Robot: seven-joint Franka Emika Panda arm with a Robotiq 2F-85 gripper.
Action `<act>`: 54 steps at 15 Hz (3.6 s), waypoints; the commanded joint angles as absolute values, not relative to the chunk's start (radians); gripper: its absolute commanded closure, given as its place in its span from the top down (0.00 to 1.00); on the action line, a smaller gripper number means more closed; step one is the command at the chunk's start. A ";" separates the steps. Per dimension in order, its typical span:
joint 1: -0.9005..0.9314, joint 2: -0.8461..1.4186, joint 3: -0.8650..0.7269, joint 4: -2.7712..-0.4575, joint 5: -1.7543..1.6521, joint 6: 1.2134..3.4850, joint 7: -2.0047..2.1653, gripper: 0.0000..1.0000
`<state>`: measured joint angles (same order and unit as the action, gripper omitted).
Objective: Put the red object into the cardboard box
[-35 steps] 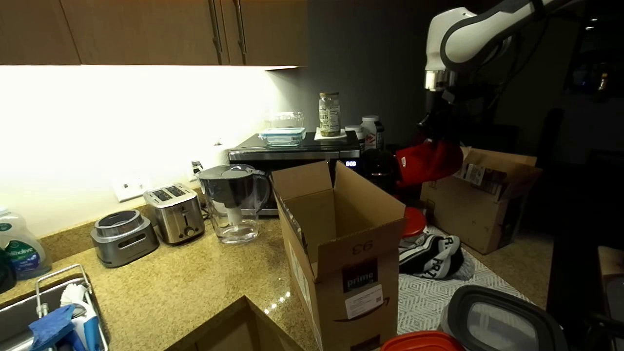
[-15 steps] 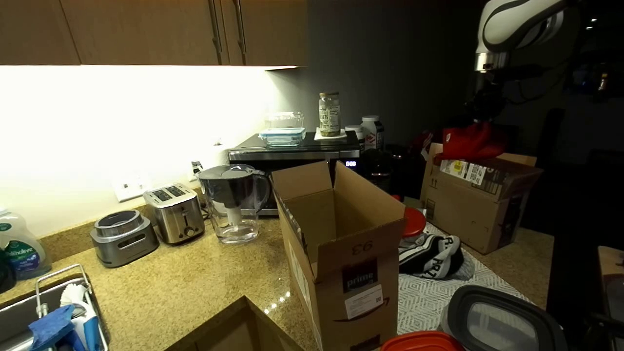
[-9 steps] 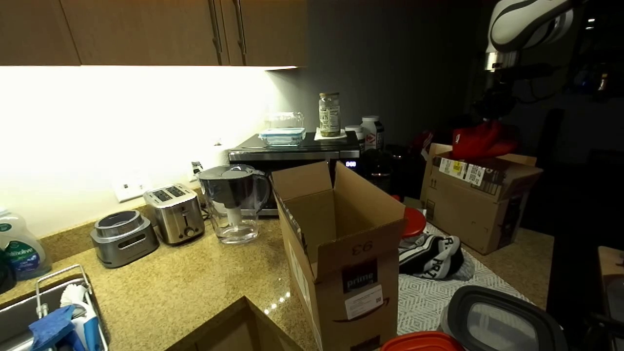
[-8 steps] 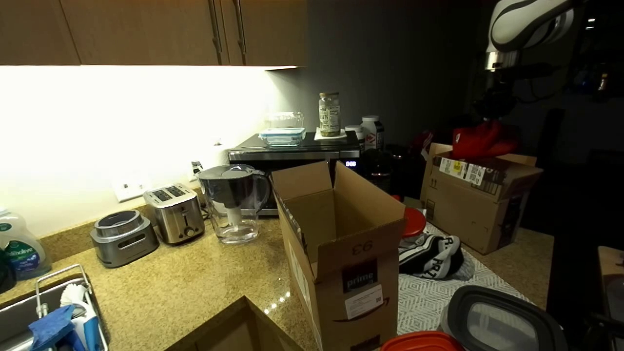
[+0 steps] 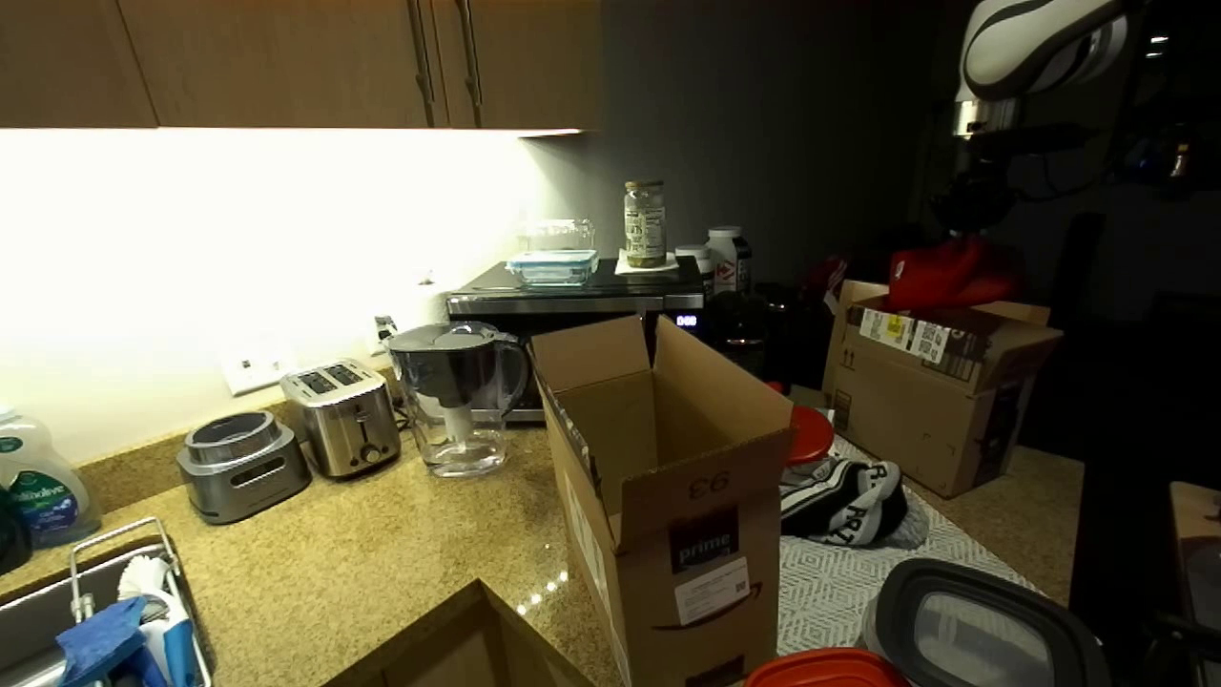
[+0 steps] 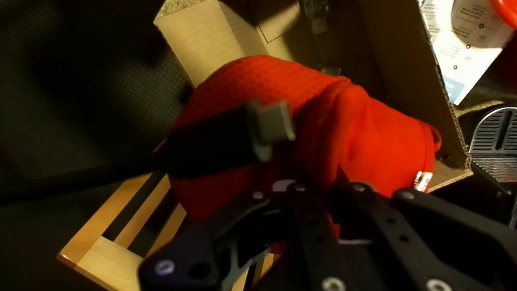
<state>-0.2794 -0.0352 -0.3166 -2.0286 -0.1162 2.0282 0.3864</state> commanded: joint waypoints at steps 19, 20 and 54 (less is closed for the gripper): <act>-0.266 -0.015 -0.264 -2.203 -0.122 2.185 0.407 0.03; -0.261 -0.009 -0.259 -2.204 -0.124 2.196 0.409 0.03; -0.040 -0.020 -0.051 -2.218 0.058 2.007 0.010 1.00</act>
